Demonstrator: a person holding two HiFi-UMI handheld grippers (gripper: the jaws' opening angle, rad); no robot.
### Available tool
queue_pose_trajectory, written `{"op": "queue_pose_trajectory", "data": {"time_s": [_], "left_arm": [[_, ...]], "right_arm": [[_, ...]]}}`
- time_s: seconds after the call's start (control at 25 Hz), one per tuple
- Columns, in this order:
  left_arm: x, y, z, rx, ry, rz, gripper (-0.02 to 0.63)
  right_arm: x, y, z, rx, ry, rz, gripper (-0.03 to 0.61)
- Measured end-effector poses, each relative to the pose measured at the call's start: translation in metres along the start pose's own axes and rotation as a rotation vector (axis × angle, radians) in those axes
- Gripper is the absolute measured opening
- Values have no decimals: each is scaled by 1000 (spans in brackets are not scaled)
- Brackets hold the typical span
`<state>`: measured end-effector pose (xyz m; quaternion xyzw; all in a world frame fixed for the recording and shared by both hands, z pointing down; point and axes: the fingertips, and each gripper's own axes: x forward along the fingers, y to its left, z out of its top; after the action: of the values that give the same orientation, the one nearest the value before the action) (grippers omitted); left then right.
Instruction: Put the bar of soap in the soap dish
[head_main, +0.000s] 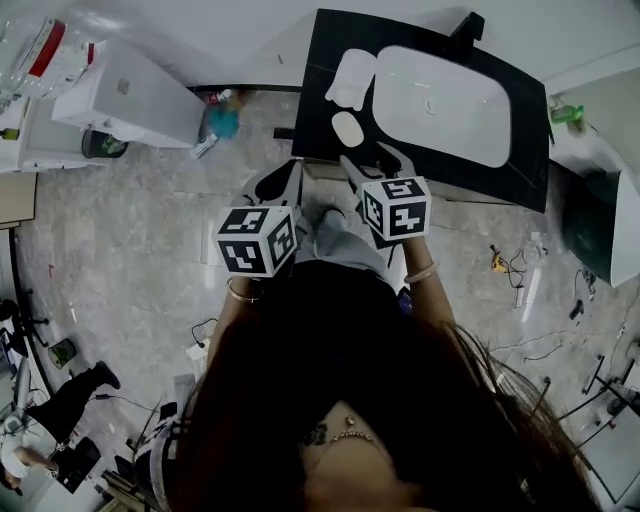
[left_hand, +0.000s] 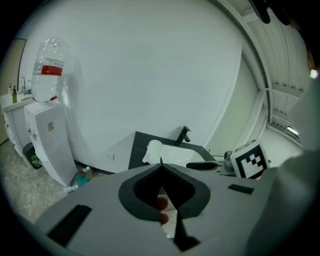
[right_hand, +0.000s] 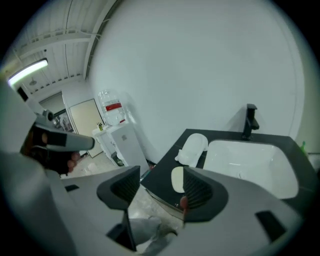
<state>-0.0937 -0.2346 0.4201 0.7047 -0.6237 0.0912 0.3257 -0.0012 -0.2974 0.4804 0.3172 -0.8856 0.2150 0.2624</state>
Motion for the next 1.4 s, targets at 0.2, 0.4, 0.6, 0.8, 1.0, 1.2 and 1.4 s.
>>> {"op": "queue_pose_trajectory", "data": {"time_s": [0.2, 0.4, 0.6, 0.8, 1.0, 1.2, 1.4], "left_arm": [[30, 21, 26, 2, 8, -29, -2], [68, 40, 55, 26, 36, -95, -3], [98, 64, 79, 12, 70, -142, -2], [121, 78, 91, 6, 103, -171, -3], [138, 75, 93, 15, 135, -213, -3], [146, 74, 96, 15, 144, -236, -2], [149, 78, 96, 4, 147, -241, -3]], "right_arm": [[64, -27, -19, -63, 182, -30, 288], [113, -46, -43, -90, 360, -66, 301], [142, -61, -58, -63, 497, -93, 301], [155, -63, -72, -54, 605, -105, 301], [155, -66, -74, -75, 669, -137, 299], [151, -65, -75, -83, 674, -130, 295], [144, -56, -70, 41, 601, -92, 295]]}}
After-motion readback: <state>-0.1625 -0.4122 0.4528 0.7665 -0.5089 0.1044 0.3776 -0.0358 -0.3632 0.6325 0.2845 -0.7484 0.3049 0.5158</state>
